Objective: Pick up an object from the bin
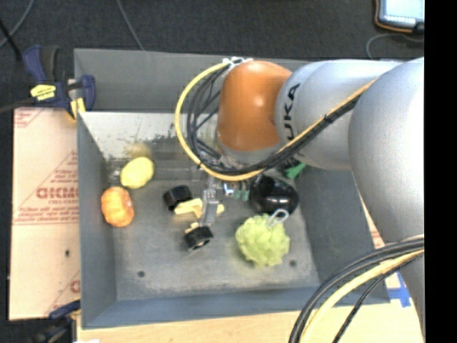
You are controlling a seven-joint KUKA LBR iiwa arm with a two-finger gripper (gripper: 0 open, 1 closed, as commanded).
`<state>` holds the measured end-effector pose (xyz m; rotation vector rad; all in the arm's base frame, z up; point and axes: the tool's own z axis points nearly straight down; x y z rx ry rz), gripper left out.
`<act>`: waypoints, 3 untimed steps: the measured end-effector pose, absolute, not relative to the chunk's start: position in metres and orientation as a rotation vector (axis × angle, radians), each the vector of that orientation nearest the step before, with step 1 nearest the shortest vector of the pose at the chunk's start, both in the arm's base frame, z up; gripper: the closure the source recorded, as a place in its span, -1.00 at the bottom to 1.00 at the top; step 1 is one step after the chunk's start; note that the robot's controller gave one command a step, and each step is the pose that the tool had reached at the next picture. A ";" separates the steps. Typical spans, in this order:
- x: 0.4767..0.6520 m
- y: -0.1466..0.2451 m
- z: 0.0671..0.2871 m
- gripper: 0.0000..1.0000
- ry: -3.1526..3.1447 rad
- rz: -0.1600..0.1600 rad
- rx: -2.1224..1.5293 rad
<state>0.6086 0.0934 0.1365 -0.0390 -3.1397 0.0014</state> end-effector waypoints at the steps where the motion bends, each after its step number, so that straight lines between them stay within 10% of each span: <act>1: 0.620 0.102 0.142 -1.00 -3.149 -0.006 -0.189; 2: 0.623 0.104 0.080 -1.00 -3.122 -0.003 -0.411; 3: 0.628 0.106 0.063 1.00 -3.143 -0.008 -0.376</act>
Offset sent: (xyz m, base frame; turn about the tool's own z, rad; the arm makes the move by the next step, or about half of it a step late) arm 0.0123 0.0125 -0.0665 0.2441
